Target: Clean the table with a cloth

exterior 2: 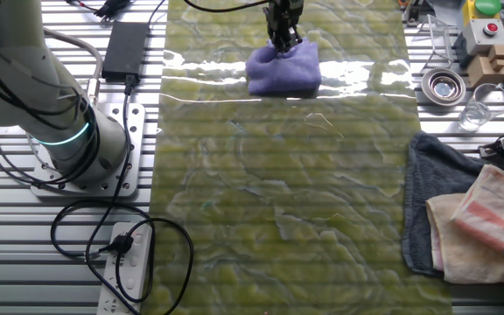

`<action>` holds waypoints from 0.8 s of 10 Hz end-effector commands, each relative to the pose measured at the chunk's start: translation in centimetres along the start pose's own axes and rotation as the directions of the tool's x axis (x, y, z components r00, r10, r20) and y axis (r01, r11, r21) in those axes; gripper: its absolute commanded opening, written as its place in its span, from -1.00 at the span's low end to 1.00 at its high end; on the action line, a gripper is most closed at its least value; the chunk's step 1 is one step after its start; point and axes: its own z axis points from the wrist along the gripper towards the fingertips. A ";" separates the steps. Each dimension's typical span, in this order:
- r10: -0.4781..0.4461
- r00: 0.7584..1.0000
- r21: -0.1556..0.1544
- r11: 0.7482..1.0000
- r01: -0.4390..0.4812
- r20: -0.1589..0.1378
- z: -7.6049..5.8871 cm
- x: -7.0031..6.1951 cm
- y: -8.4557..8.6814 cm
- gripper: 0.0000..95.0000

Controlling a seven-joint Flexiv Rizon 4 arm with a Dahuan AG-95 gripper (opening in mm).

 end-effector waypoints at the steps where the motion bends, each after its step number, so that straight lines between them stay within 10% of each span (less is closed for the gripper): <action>1: -0.040 0.999 -0.011 0.999 0.040 0.009 0.1 0.5 -1.7 -1.00; 8: -0.136 0.991 -0.007 0.991 0.136 0.006 -0.1 1.7 -5.5 -1.00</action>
